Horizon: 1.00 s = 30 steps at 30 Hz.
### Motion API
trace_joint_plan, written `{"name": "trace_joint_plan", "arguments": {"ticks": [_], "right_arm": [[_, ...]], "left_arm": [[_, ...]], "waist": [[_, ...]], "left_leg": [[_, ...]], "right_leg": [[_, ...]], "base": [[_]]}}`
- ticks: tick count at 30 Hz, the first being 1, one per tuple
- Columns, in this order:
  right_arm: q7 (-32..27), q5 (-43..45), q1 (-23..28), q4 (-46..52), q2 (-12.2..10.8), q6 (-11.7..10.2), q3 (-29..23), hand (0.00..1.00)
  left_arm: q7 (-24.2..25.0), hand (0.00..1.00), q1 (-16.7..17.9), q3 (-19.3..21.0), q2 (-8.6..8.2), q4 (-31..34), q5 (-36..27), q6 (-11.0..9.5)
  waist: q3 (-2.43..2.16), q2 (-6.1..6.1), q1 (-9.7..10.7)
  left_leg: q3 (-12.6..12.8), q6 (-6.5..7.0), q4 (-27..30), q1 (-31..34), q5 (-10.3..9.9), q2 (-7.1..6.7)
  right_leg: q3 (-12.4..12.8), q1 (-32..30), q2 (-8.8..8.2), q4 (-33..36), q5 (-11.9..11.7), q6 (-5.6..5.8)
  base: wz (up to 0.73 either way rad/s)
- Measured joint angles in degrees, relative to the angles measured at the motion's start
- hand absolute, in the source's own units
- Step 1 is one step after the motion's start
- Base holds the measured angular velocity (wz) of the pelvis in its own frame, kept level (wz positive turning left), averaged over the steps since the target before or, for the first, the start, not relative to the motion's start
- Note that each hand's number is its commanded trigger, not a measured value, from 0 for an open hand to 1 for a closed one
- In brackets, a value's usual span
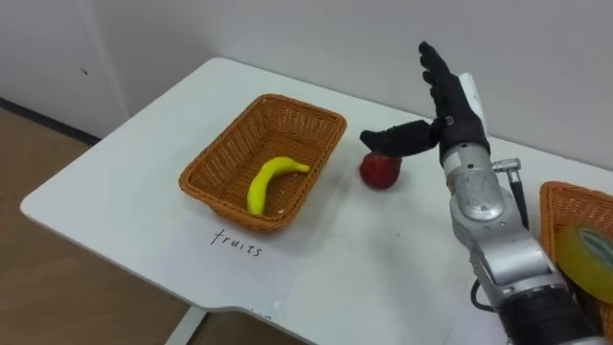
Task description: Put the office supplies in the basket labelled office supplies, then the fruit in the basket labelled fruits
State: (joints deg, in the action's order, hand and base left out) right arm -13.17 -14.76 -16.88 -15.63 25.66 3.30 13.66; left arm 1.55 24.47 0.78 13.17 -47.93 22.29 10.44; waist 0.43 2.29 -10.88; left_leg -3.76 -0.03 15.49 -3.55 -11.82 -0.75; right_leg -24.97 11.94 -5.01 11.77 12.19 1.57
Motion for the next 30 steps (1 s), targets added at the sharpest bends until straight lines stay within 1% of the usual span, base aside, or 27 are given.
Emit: {"name": "trace_joint_plan", "arguments": {"ticks": [5, 13, 14, 15, 18, 20, 23, 24, 26, 27, 29, 30], "right_arm": [[0.0, -0.4, 0.0, -0.8, -0.8, 0.0, 0.0, 0.0], [0.0, -0.5, 0.0, -0.8, -0.8, 0.0, -0.1, 0.0], [0.0, -0.7, 0.0, -0.8, -0.8, 0.0, -0.1, 0.0], [0.1, -0.8, 0.0, -0.8, -0.8, 0.0, -0.1, 0.0], [0.2, -0.9, 0.0, -0.9, -0.8, -0.1, -0.3, 0.0], [0.3, -0.7, 0.0, -1.9, -0.8, -0.8, -0.4, 0.0], [1.0, 0.0, 0.0, -3.7, -0.9, -0.8, -0.4, 0.0], [1.3, 0.1, 0.0, -4.2, -0.9, -0.8, -0.6, 0.0], [1.4, 0.3, 0.0, -5.0, -0.9, -0.8, -1.4, 0.0], [1.4, 0.1, -0.1, -6.2, -0.8, -1.0, -1.8, 0.0], [1.5, -0.7, -0.3, -8.2, -0.8, -1.3, -2.1, 0.0], [1.5, -0.8, -0.5, -9.3, -0.8, -1.3, -2.2, 0.0]], "left_arm": [[-0.5, 0.0, -0.3, -0.8, -0.03, 0.0, -0.4, 0.0], [-0.5, 0.0, -0.3, -1.1, -0.57, -0.4, -0.4, 0.0], [-0.5, 0.0, -0.2, -1.1, -0.63, -0.5, -0.4, 0.0], [-0.5, 0.0, 0.1, -1.1, -0.69, -0.5, -0.4, 0.0], [-0.5, 0.0, 0.2, -1.2, -0.92, -0.5, -0.4, 0.0], [-0.5, 0.0, -0.1, -1.4, -0.95, -0.5, -0.5, 0.0], [-0.4, 0.0, 0.0, -1.4, -0.97, -0.5, -0.4, -0.1], [-0.1, 0.0, 0.0, -1.4, -0.97, -0.5, -0.5, -0.1], [0.5, 0.0, 0.1, -1.5, -1.02, -0.4, -0.5, -0.1], [0.7, 0.0, 0.1, -1.5, -0.97, -0.3, -1.7, -0.1], [0.7, 0.0, -0.2, -1.5, -0.85, -0.3, -4.0, -0.2], [0.6, 0.0, -0.5, -1.6, -0.87, -0.3, -5.2, -0.5]], "waist": [[-0.02, -0.14, 0.8], [-0.28, -0.33, 1.2], [-0.3, -0.54, 1.1], [-0.46, -0.58, 1.2], [-0.38, -0.88, 1.3], [-0.31, -1.02, 1.2], [-0.44, -1.14, 1.0], [-0.62, -1.12, 0.9], [-0.74, -1.0, 1.0], [-0.73, -1.17, 1.2], [-0.79, -1.09, 1.2], [-0.76, -1.12, 1.2]], "left_leg": [[0.2, 0.04, 0.0, 0.0, 0.0, 0.01], [0.9, 0.17, 0.1, -0.3, -0.1, -0.03], [0.9, 0.17, 0.1, -0.3, -0.1, -0.02], [0.9, 0.17, 0.1, -0.3, -0.1, -0.01], [0.9, 0.17, 0.0, -0.5, -0.1, -0.02], [0.9, 0.17, 0.0, -0.5, -0.1, -0.03], [1.0, 0.14, 0.1, 0.6, -0.1, 0.01], [1.0, 0.11, 0.2, 1.2, 0.0, 0.02], [1.1, 0.15, 0.2, 2.0, 0.1, 0.02], [1.1, 0.16, 0.2, 2.4, 0.1, 0.0], [1.1, 0.2, 0.3, 3.3, 0.3, -0.01], [1.1, 0.23, 0.2, 4.3, 0.6, -0.04]], "right_leg": [[0.2, -0.1, 0.0, 0.0, 0.0, 0.04], [1.1, -0.1, -0.04, -0.1, 0.1, 0.12], [1.1, -0.1, -0.04, -0.1, 0.1, 0.12], [1.0, -0.1, -0.04, -0.2, 0.1, 0.12], [1.0, -0.1, -0.02, -0.2, 0.1, 0.16], [1.1, -0.2, -0.02, -0.2, 0.2, 0.17], [1.3, -1.5, 0.01, 0.0, 0.3, 0.09], [1.5, -2.4, 0.01, 0.0, 0.3, 0.04], [1.6, -3.3, 0.0, 0.2, 0.3, 0.0], [1.5, -3.8, -0.07, 0.4, 0.3, -0.01], [1.2, -5.3, -0.52, 1.9, 0.5, -0.09], [1.2, -6.6, -0.78, 2.8, 0.6, -0.1]], "base": [[-0.01], [-0.04], [0.0], [0.0], [0.0], [0.0], [-0.03], [-0.05], [0.0], [0.03], [0.0], [0.0]]}}
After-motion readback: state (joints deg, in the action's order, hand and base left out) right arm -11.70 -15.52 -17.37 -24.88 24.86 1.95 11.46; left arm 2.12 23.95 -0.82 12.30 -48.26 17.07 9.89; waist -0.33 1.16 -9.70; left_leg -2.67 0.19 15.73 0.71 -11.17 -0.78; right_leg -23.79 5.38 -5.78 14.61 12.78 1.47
